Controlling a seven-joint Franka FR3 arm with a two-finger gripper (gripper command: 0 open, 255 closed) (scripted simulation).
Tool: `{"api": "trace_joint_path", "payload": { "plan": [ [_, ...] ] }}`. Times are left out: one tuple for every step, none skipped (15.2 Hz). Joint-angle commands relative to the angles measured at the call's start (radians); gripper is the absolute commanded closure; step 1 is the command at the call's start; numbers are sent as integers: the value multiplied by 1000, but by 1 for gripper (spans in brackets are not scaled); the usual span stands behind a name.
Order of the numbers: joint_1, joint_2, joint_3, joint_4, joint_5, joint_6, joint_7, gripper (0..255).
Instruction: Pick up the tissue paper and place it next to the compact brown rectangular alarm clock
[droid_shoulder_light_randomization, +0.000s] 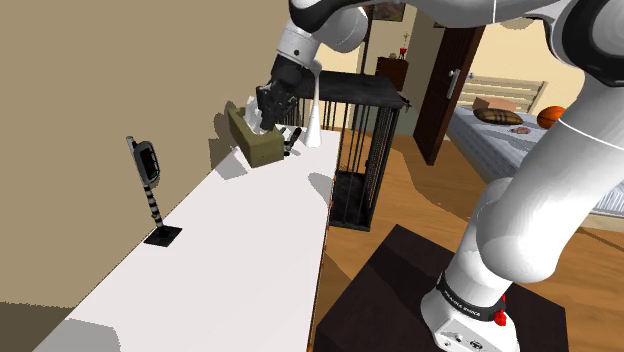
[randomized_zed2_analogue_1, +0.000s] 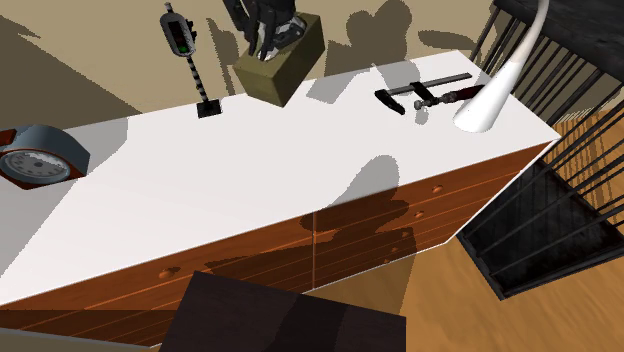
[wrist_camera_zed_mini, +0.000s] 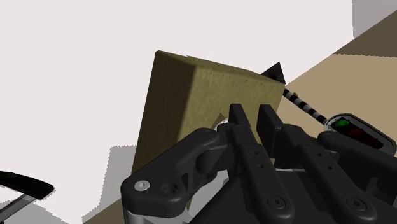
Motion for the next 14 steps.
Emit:
{"api": "trace_joint_path", "payload": {
  "plan": [
    [-1,0,-1,24,-4,-24,7,255],
    [-2,-1,-2,37,-6,-36,12,255],
    [-2,-1,-2,49,-8,-49,17,255],
    [-3,-1,-2,62,-10,-61,21,255],
    [-3,-1,-3,76,-12,-74,25,255],
    [-3,-1,-3,89,-14,-86,30,255],
    [-3,-1,-3,92,-14,-89,31,255],
    [7,0,12,91,-16,-79,54,255],
    [17,2,27,92,-18,-69,77,255],
    [26,5,42,93,-20,-59,101,255],
    [36,9,56,96,-22,-50,125,255],
    [46,14,71,100,-25,-40,148,255],
    [56,20,86,105,-28,-31,172,255],
    [66,27,100,111,-32,-23,196,255]
  ]
}}
